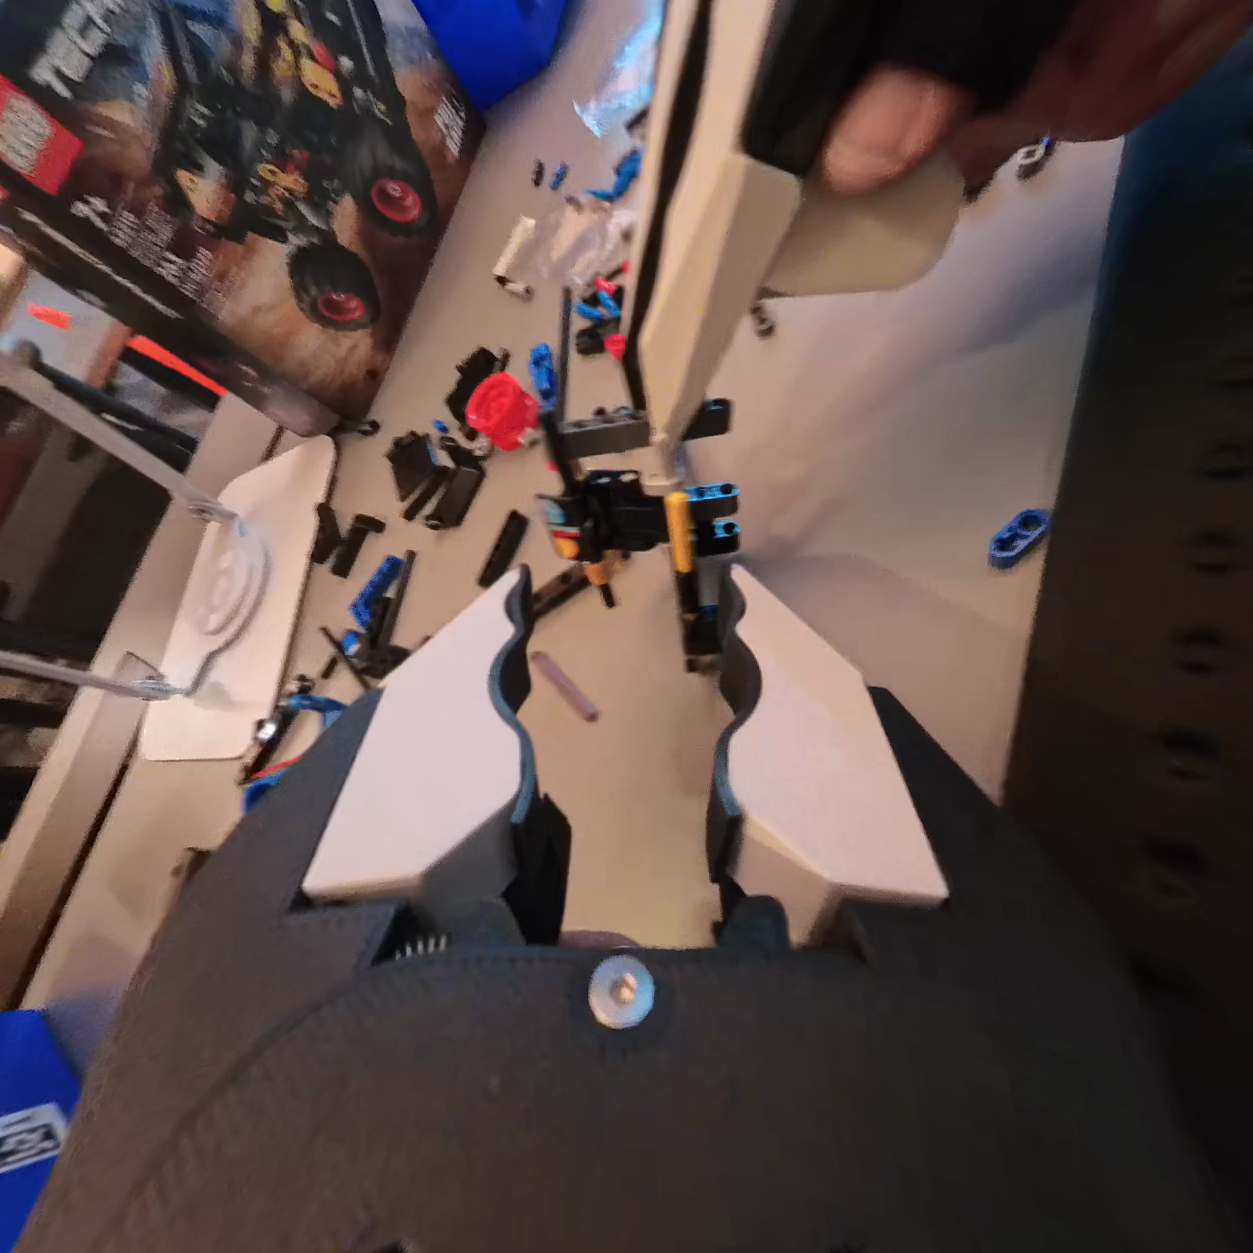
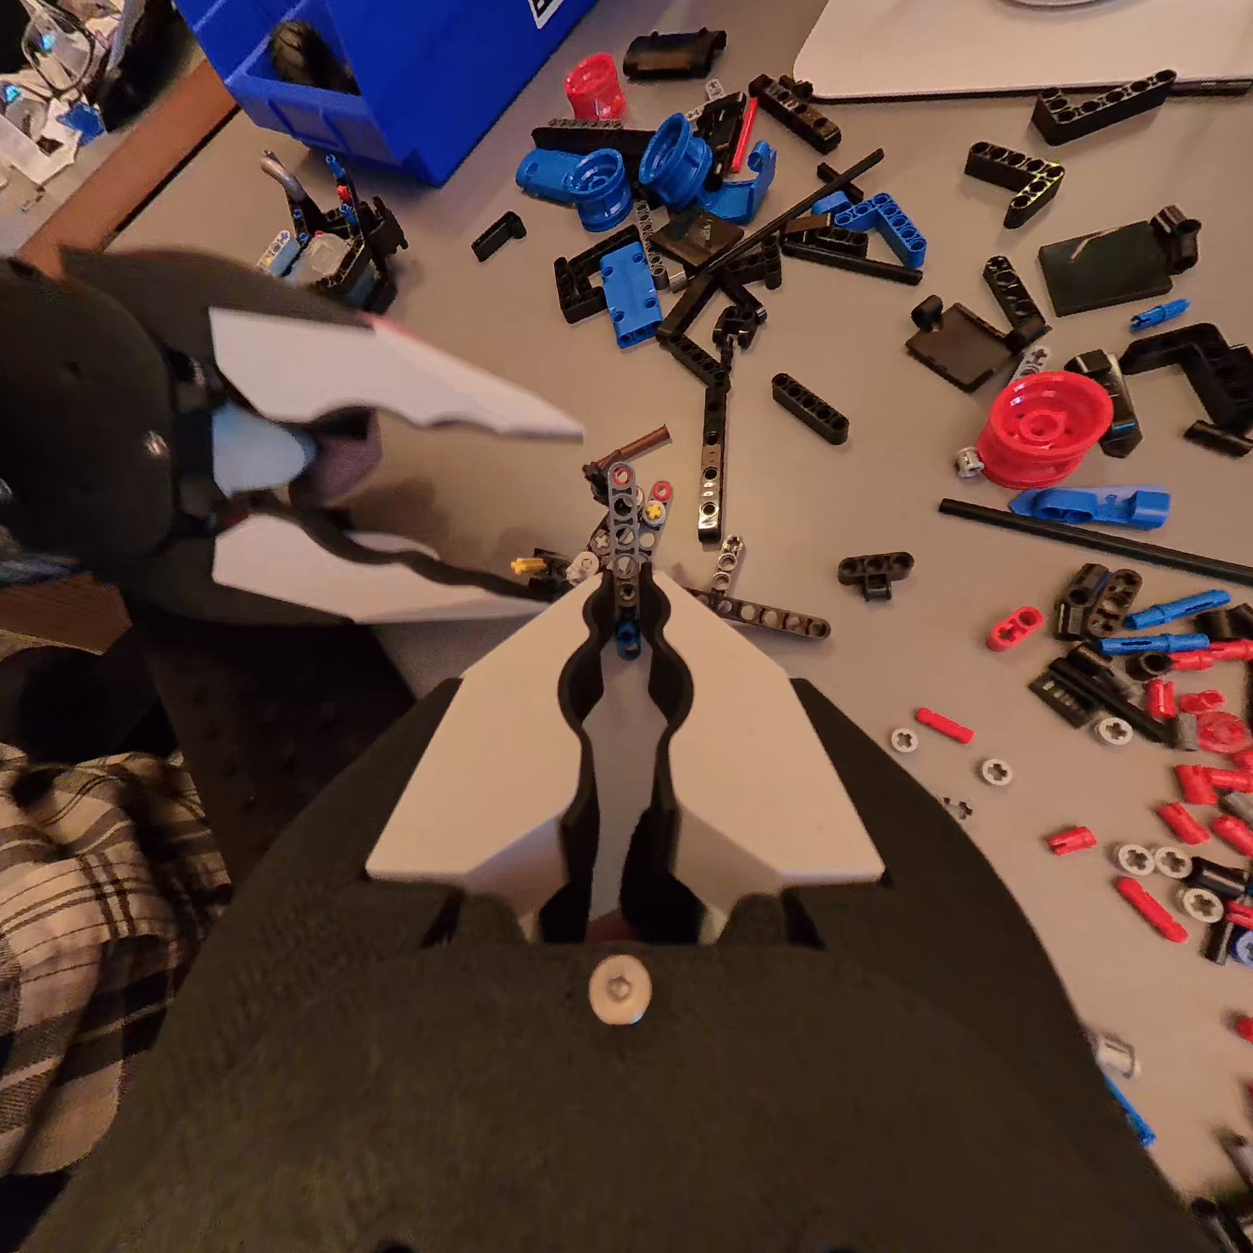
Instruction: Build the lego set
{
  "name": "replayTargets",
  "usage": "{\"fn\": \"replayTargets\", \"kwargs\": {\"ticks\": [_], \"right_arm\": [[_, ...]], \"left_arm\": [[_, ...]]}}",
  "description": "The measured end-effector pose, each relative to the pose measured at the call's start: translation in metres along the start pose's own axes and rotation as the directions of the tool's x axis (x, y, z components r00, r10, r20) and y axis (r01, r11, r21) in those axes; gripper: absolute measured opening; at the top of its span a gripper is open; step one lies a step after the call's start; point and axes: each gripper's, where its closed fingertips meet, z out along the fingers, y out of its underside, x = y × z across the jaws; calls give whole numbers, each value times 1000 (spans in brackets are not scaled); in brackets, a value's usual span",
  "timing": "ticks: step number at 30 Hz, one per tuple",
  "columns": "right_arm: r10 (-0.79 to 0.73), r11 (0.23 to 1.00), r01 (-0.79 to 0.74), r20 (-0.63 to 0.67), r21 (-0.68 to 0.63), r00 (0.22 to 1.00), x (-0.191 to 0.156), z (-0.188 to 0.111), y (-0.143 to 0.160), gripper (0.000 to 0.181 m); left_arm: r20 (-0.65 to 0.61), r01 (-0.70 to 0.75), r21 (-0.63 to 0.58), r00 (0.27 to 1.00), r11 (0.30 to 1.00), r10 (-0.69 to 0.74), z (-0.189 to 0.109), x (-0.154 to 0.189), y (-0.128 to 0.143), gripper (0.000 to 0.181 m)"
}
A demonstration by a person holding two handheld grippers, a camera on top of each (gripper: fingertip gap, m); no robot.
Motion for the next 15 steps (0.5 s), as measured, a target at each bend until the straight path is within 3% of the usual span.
{"fn": "replayTargets", "kwargs": {"ticks": [1, 3, 6, 8, 11, 15], "right_arm": [[-11, 1000, 11, 0, -2, 1000, 0, 0, 0, 4], [-19, 1000, 19, 7, -2, 1000, 0, 0, 0, 4], [-33, 999, 33, 21, -6, 999, -1, 0, 0, 4], [-44, 999, 44, 32, -7, 999, -1, 0, 1, 4], [-28, 1000, 28, 32, 6, 999, 2, -2, 0, 4], [32, 999, -33, 56, 25, 998, 2, -3, 1, 4]], "left_arm": [[-12, 2, 16, 1000, 1000, -2, -2, -6, -2, 56], [-218, 79, 73, 974, 994, -62, -4, 5, -12, 54], [-352, 121, 99, 933, 988, -79, 2, 0, -14, 62], [-462, 138, 66, 882, 988, -93, 7, 9, -12, 61], [-465, 163, 99, 880, 982, -99, 16, 8, -13, 48], [-397, 154, 138, 914, 978, -88, 16, 9, -14, 47]]}}
